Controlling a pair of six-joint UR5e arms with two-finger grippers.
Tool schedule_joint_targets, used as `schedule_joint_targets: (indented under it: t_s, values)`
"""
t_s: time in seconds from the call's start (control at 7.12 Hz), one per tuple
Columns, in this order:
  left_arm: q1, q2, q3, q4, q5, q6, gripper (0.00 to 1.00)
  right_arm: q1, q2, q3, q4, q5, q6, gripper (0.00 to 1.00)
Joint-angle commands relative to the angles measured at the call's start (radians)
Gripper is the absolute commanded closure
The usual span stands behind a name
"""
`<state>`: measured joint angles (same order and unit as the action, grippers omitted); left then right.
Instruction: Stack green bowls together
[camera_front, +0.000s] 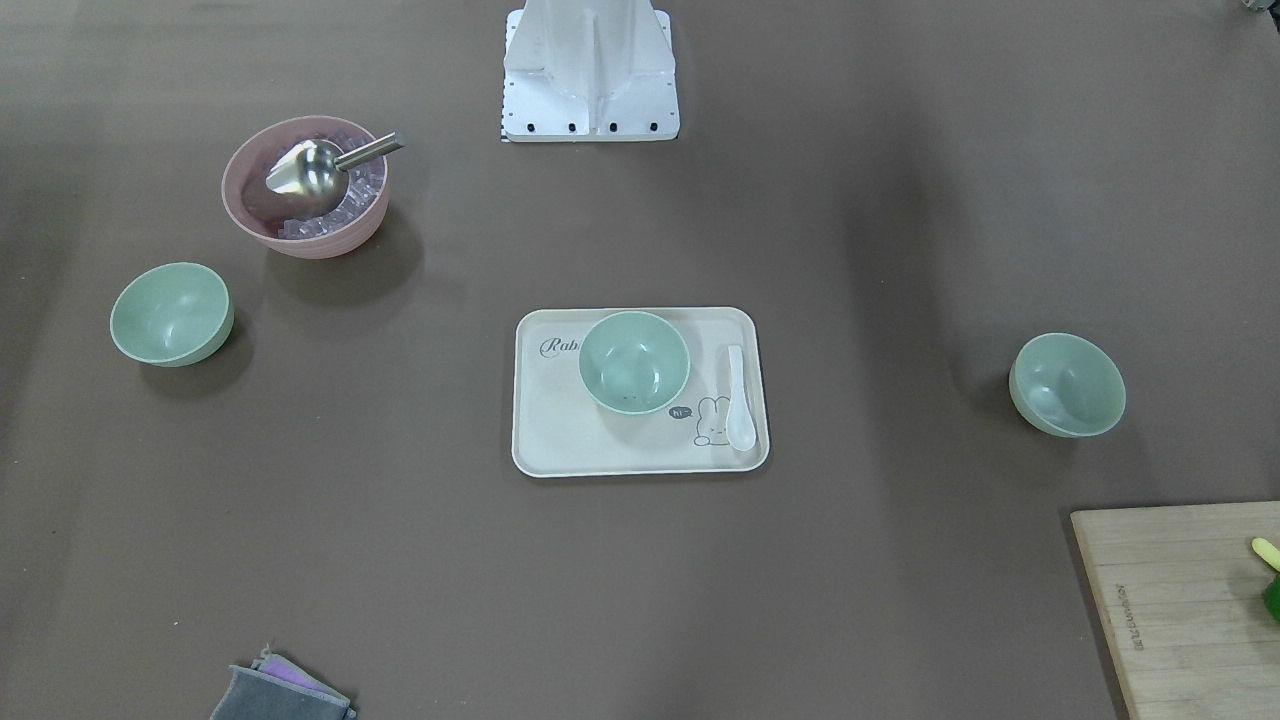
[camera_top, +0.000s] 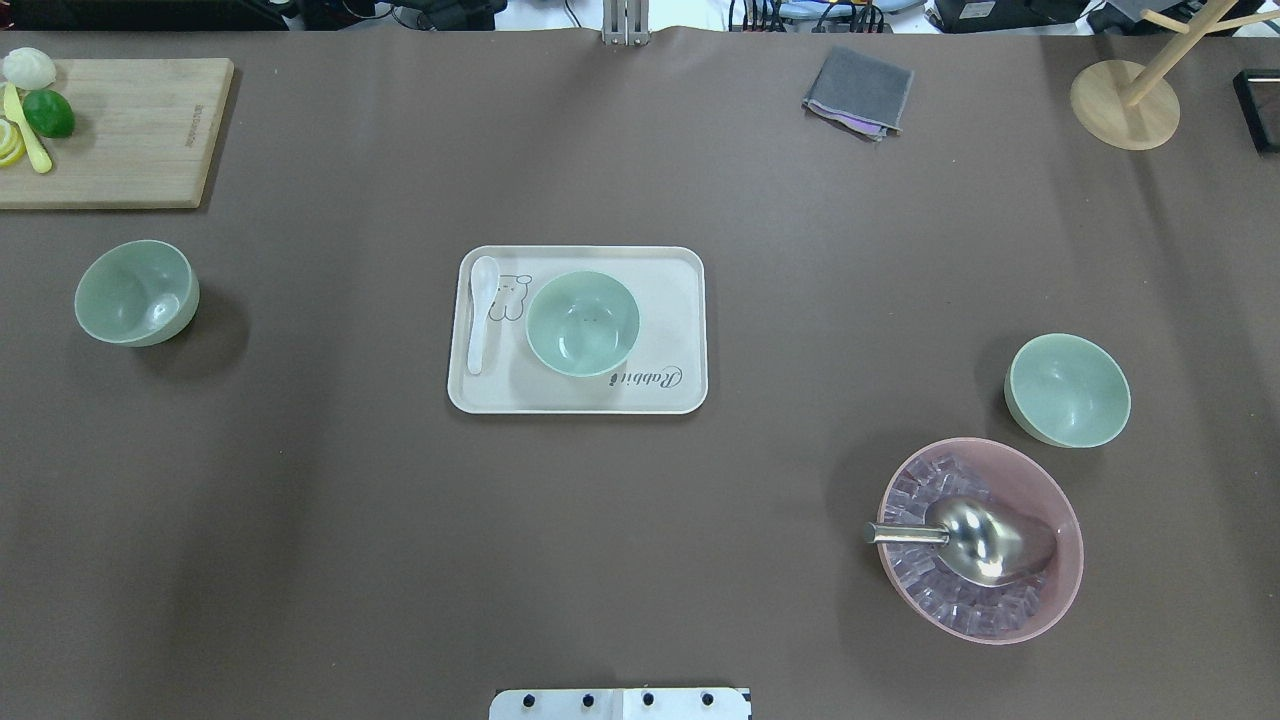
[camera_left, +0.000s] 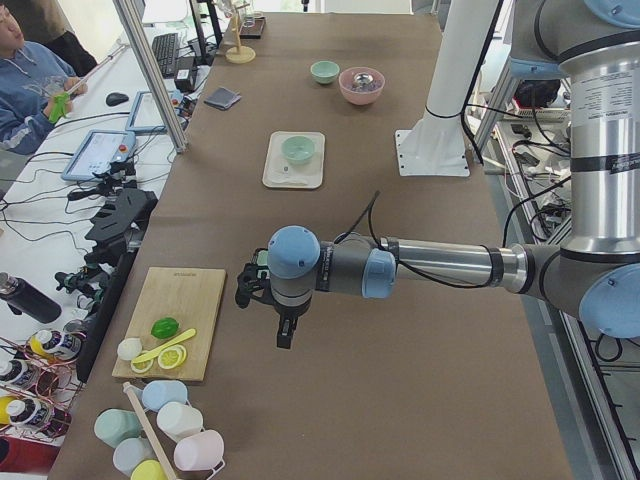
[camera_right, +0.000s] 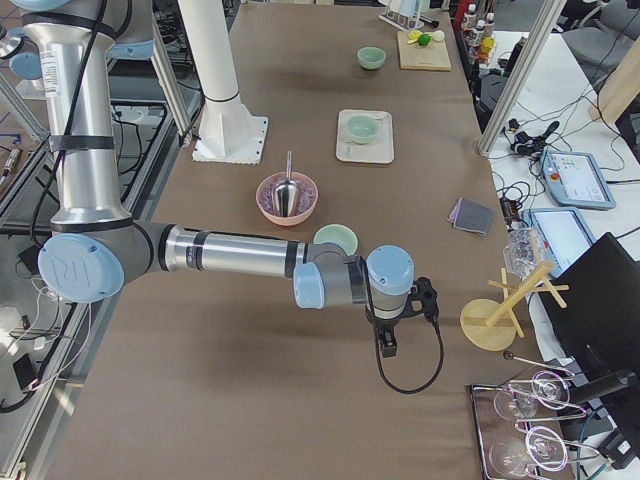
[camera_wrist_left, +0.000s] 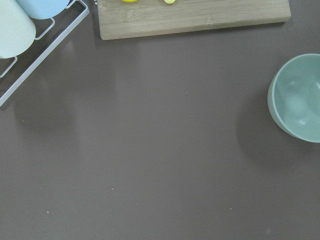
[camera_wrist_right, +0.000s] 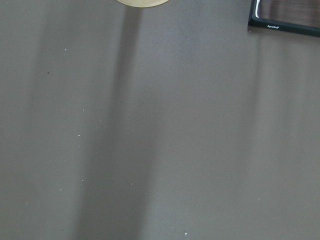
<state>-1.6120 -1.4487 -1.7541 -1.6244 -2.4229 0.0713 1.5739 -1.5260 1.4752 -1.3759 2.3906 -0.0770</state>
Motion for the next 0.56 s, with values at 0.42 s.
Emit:
schedule_joint_targets:
  t_s: [0.42]
  values:
    - [0.010,0.042,-0.031,-0.090,-0.024,-0.202,0.02,-0.002,-0.042,0.014,0.070,0.108,0.051,0.00]
